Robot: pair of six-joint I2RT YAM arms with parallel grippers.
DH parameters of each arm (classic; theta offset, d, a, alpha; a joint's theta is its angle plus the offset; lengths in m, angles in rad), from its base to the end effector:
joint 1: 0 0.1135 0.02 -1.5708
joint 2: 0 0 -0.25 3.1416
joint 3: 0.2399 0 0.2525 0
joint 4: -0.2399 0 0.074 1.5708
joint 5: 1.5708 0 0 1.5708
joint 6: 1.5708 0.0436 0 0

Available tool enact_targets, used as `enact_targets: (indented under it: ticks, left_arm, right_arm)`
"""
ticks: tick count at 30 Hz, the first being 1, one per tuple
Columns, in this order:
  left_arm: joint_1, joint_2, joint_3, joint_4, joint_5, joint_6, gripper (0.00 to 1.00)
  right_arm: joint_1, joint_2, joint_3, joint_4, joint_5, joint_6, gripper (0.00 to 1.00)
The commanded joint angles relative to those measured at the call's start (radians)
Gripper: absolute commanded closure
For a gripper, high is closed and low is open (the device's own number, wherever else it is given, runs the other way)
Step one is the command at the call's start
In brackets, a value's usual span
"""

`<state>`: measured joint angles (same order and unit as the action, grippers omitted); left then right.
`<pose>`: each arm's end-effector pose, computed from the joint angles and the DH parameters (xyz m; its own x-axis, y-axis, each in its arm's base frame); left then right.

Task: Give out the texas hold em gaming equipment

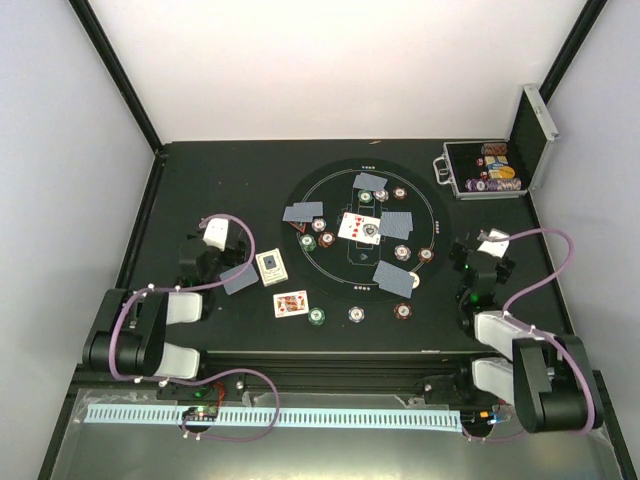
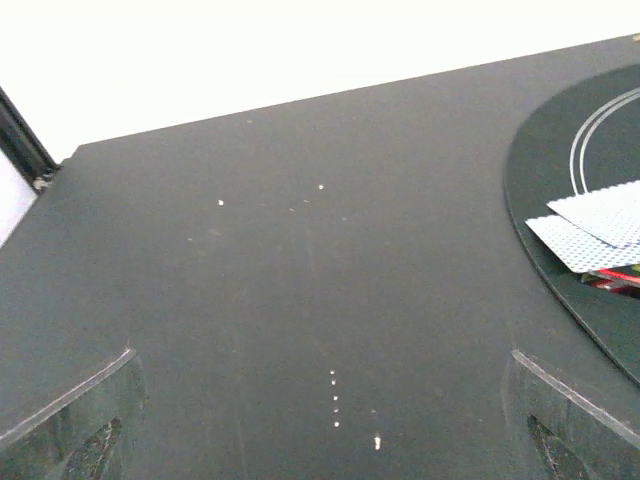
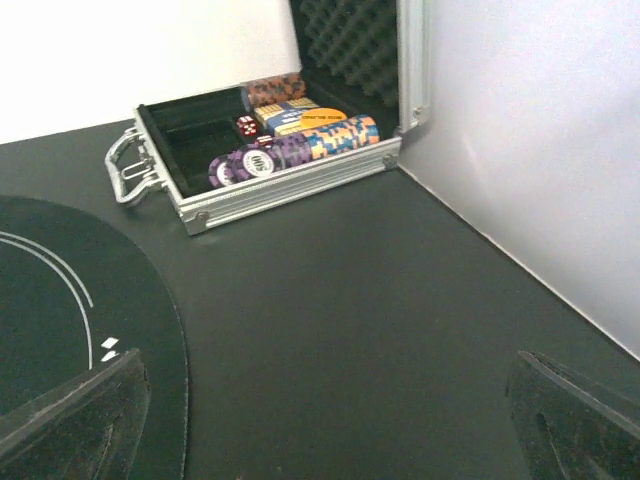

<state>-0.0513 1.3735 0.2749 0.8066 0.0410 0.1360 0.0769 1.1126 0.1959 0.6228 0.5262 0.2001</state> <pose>0.2482 -0.0145 0.1337 -0.2726 0.1496 -0.9504 0.1286 0.9846 0.1182 0.2142 -0.0055 0.1472 -0.2010 0.1569 -0.9669 0.4620 0.8856 0.0477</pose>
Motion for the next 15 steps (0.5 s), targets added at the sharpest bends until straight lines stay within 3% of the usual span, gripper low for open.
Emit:
enact_targets:
  ticks: [1,6,8,15]
  left_arm:
    - [0.005,0.031,-0.06,0.347,-0.093,-0.044,0.01]
    - [0.006,0.013,0.025,0.156,-0.151,-0.081,0.01]
    - [0.007,0.013,0.029,0.143,-0.145,-0.081,0.01]
    - [0.007,0.01,0.027,0.143,-0.144,-0.081,0.01]
  right_arm:
    - [-0.007,0.079,-0.026,0.394,-0.07,-0.073,0.0]
    - [-0.004,0.304,0.004,0.587,-0.283,-0.193,0.0]
    - [-0.012,0.291,0.076,0.398,-0.282,-0.169,0.0]
    - [-0.039,0.293,0.067,0.448,-0.33,-0.164,0.0]
